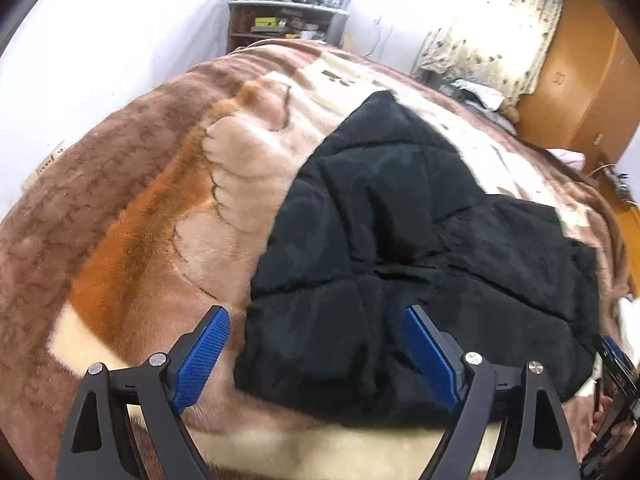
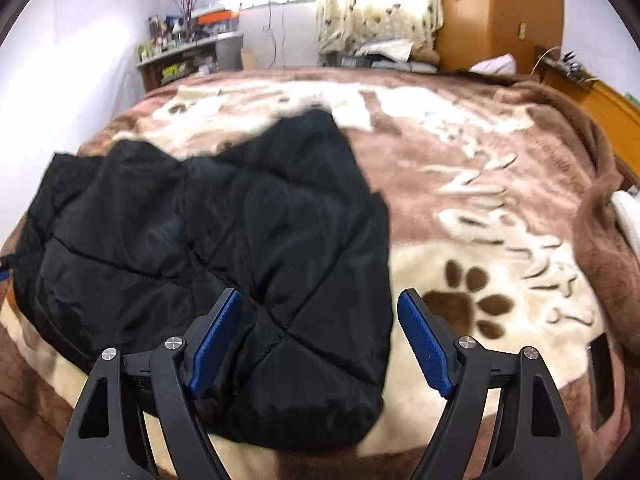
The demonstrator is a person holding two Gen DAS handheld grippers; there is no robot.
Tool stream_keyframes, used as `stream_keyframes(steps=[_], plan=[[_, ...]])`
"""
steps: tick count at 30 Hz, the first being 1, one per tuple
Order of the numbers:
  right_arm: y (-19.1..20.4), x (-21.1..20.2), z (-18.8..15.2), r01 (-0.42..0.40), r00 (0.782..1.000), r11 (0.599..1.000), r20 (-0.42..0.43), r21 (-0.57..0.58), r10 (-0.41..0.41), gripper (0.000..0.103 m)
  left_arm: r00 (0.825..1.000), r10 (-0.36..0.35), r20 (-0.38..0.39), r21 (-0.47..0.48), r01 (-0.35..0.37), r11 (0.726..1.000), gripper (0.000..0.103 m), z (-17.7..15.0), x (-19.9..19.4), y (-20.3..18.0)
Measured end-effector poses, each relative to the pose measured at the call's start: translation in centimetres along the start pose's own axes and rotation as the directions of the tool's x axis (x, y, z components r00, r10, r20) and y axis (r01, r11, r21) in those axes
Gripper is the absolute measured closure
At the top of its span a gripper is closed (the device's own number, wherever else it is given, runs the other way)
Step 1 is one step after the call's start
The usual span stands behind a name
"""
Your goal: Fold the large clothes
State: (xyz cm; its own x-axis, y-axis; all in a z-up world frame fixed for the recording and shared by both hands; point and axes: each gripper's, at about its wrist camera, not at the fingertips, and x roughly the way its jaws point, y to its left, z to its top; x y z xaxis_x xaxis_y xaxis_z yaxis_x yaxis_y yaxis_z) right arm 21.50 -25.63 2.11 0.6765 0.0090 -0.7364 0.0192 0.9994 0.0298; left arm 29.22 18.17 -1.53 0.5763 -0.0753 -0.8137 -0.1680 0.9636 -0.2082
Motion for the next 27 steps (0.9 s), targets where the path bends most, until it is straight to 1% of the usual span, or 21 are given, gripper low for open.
stream_keyframes(steps=[3, 5, 9, 10, 12, 15, 17, 19, 22, 24, 25, 26, 27], plan=[[0.5, -2.5, -0.3, -0.022, 1.0, 1.0, 0.021, -0.003, 0.022, 0.023, 1.0, -0.001, 0.004, 0.039, 0.001, 0.999, 0.015, -1.2, -2.1, -1.2], [1.4, -4.0, -1.1, -0.031, 0.999, 1.0, 0.023, 0.002, 0.031, 0.023, 1.0, 0.006, 0.016, 0.069, -0.007, 0.998, 0.014, -2.5, -3.6, -2.3], [3.4, -6.2, -3.3, -0.063, 0.998, 0.998, 0.013, 0.012, 0.062, 0.023, 1.0, -0.013, 0.015, 0.09, 0.011, 0.996, 0.013, -5.1, -5.9, -4.1], [3.9, -6.7, -3.9, -0.078, 0.997, 0.997, 0.01, 0.017, 0.078, 0.023, 1.0, -0.011, 0.003, 0.096, 0.01, 0.995, 0.013, -5.9, -6.4, -4.5], [4.7, -7.6, -5.1, -0.092, 0.996, 0.995, 0.002, 0.021, 0.092, 0.023, 1.0, -0.029, 0.001, 0.107, 0.029, 0.994, 0.013, -7.0, -7.3, -5.2], [5.7, -9.1, -7.0, -0.115, 0.993, 0.993, -0.003, 0.037, 0.115, 0.023, 1.0, -0.029, -0.004, 0.121, 0.029, 0.992, 0.013, -8.9, -9.0, -6.1], [5.9, -10.0, -7.8, -0.123, 0.992, 0.991, -0.006, 0.052, 0.123, 0.023, 1.0, -0.026, 0.002, 0.134, 0.025, 0.991, 0.013, -10.0, -9.9, -6.5], [6.0, -10.8, -8.6, -0.129, 0.992, 0.989, 0.002, 0.066, 0.129, 0.023, 0.999, -0.04, 0.0, 0.132, 0.039, 0.991, 0.013, -11.3, -10.8, -6.8], [6.3, -12.0, -9.3, -0.119, 0.993, 0.99, 0.0, 0.074, 0.119, 0.023, 1.0, -0.008, 0.025, 0.17, 0.004, 0.985, 0.013, -12.9, -12.0, -7.3], [6.5, -12.7, -9.8, -0.116, 0.993, 0.991, 0.004, 0.072, 0.116, 0.023, 1.0, -0.008, 0.025, 0.182, 0.003, 0.983, 0.013, -13.9, -12.7, -7.5], [6.6, -13.0, -10.0, -0.106, 0.994, 0.992, 0.003, 0.071, 0.106, 0.023, 1.0, 0.002, 0.022, 0.181, -0.006, 0.984, 0.013, -14.2, -12.9, -7.5], [6.7, -13.3, -10.3, -0.099, 0.995, 0.993, 0.004, 0.067, 0.098, 0.023, 0.999, 0.029, 0.029, 0.185, -0.034, 0.982, 0.013, -14.8, -13.3, -7.6], [6.8, -13.5, -10.5, -0.099, 0.995, 0.993, 0.005, 0.065, 0.099, 0.023, 0.999, 0.036, 0.03, 0.191, -0.041, 0.981, 0.013, -15.1, -13.5, -7.6]])
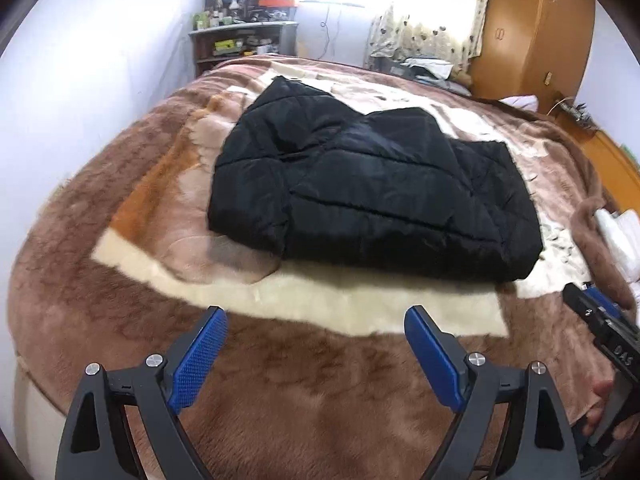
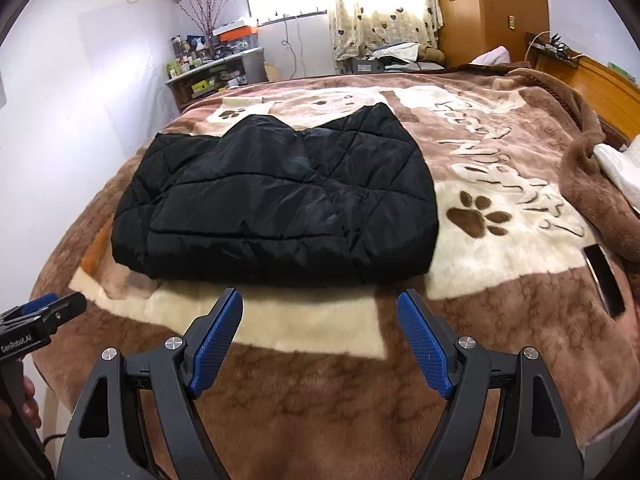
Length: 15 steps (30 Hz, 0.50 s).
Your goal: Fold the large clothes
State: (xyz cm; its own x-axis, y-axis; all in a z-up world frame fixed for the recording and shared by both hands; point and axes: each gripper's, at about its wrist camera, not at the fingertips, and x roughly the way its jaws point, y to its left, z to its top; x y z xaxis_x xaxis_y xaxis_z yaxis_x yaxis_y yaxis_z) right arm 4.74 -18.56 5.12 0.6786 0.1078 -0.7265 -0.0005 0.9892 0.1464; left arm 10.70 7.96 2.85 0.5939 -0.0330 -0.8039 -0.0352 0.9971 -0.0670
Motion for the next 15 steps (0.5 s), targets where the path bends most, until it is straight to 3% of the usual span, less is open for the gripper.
stream_keyframes(steps=[15], plan=[[2.7, -2.5, -2.4, 0.04, 0.999, 0.994, 0.007, -0.098, -0.039, 0.023, 1.0, 0.025, 0.015, 0.032, -0.025, 0.999, 0.013, -3.0, -1.9, -2.0]])
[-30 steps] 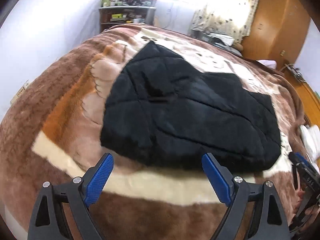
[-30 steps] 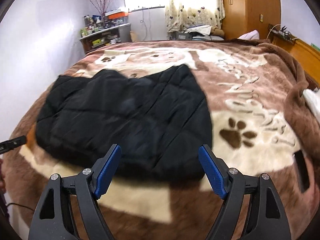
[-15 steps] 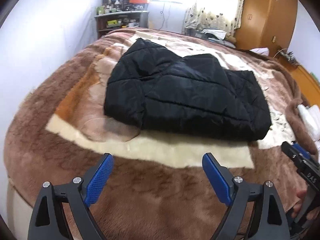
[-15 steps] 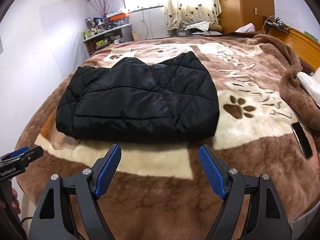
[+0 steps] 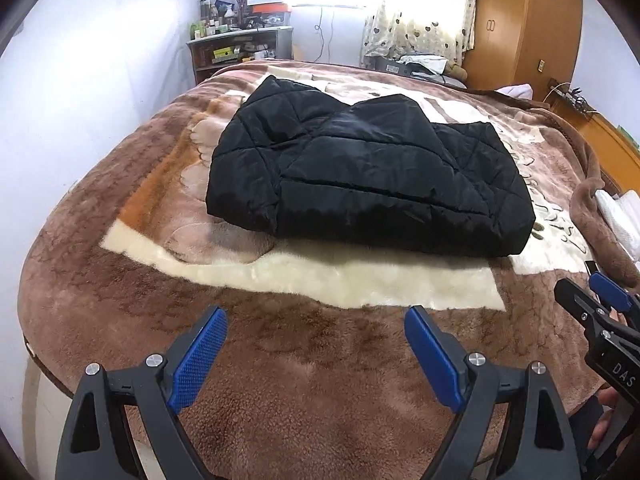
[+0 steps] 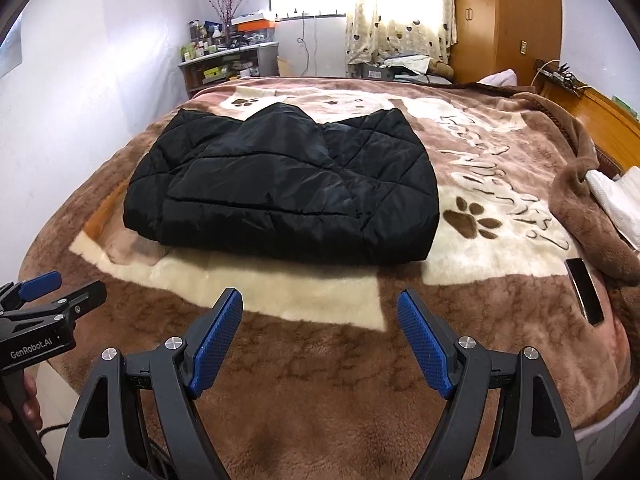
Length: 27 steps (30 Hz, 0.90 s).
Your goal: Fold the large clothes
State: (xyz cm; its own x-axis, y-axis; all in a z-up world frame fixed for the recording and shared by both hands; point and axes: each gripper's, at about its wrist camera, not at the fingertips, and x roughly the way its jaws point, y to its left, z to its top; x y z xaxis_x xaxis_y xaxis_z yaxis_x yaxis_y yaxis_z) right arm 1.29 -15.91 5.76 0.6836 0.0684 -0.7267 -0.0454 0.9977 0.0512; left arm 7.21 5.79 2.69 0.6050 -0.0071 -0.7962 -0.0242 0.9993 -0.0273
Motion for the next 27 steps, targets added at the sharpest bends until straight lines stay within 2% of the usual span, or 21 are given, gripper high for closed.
stream_keyframes(steps=[2, 9, 18, 27], plan=[[0.1, -0.1, -0.1, 0.002, 1.0, 1.0, -0.004, 0.003, -0.002, 0.023, 1.0, 0.015, 0.008, 0.007, -0.015, 1.0, 0.013, -0.2, -0.3, -0.2], [0.4, -0.4, -0.4, 0.001, 1.0, 1.0, -0.003, 0.0, -0.001, 0.023, 1.0, 0.0, 0.022, -0.012, 0.001, 1.0, 0.013, -0.5, -0.8, -0.1], [0.6, -0.4, -0.6, -0.004, 1.0, 1.0, -0.005, -0.001, 0.004, 0.023, 0.999, 0.052, 0.003, -0.011, -0.052, 0.999, 0.013, -0.9, -0.9, -0.3], [0.8, -0.6, -0.8, -0.005, 1.0, 1.0, -0.003, 0.001, 0.005, 0.023, 0.999, 0.039, 0.034, 0.01, -0.039, 0.999, 0.013, -1.0, -1.6, -1.2]])
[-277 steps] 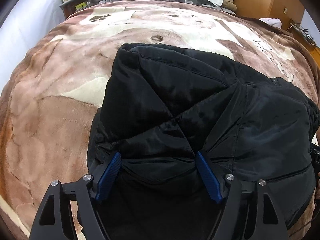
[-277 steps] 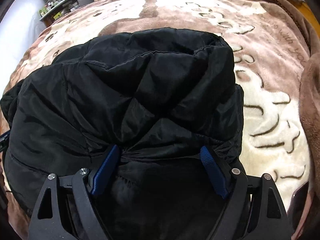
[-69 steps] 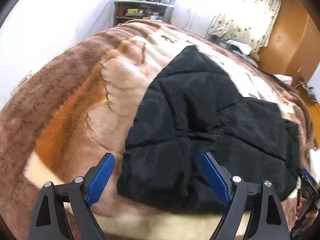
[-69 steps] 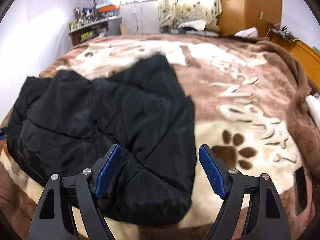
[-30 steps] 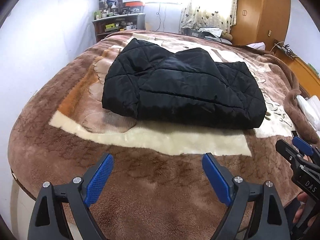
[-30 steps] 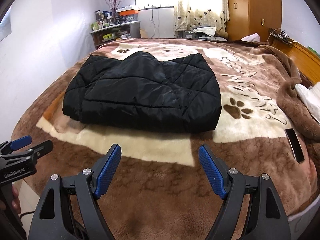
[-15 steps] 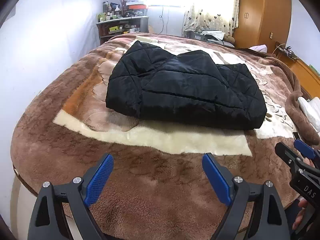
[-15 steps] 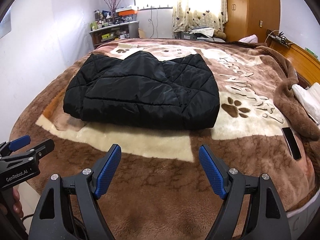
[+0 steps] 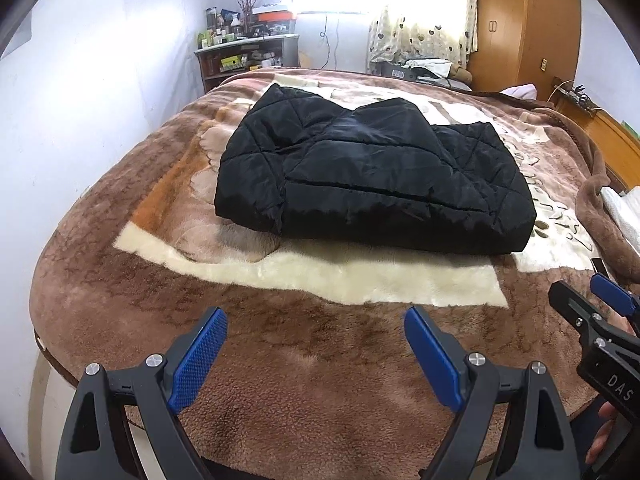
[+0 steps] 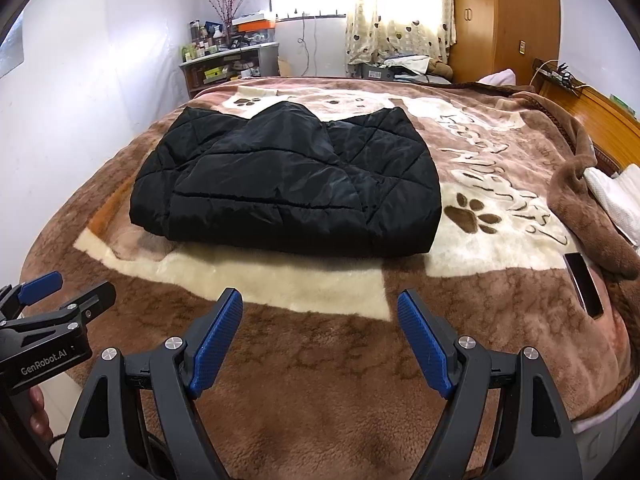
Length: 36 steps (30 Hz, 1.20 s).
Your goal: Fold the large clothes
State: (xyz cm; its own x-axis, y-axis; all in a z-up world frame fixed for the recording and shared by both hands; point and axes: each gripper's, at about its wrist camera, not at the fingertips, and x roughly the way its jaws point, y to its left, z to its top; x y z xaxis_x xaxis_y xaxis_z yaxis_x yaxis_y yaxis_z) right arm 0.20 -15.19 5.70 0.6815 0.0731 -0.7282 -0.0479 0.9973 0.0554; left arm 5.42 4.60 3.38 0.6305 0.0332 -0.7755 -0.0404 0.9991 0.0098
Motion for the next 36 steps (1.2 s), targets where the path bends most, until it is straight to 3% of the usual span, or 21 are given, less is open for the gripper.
stream_keyframes(steps=[5, 9, 36], plan=[[0.14, -0.05, -0.06, 0.001, 1.0, 1.0, -0.001, 0.0, -0.001, 0.023, 0.999, -0.042, 0.0, -0.013, 0.042, 0.999, 0.013, -0.05, -0.23, -0.08], [0.15, -0.04, -0.08, 0.001, 1.0, 1.0, -0.001, 0.0, -0.001, 0.023, 1.0, -0.013, 0.01, -0.001, 0.013, 1.0, 0.013, -0.28, -0.43, -0.47], [0.62, -0.06, -0.48, -0.005, 1.0, 1.0, -0.006, -0.003, 0.005, 0.023, 1.0, -0.014, 0.003, -0.008, 0.014, 1.0, 0.013, -0.45, -0.42, -0.39]])
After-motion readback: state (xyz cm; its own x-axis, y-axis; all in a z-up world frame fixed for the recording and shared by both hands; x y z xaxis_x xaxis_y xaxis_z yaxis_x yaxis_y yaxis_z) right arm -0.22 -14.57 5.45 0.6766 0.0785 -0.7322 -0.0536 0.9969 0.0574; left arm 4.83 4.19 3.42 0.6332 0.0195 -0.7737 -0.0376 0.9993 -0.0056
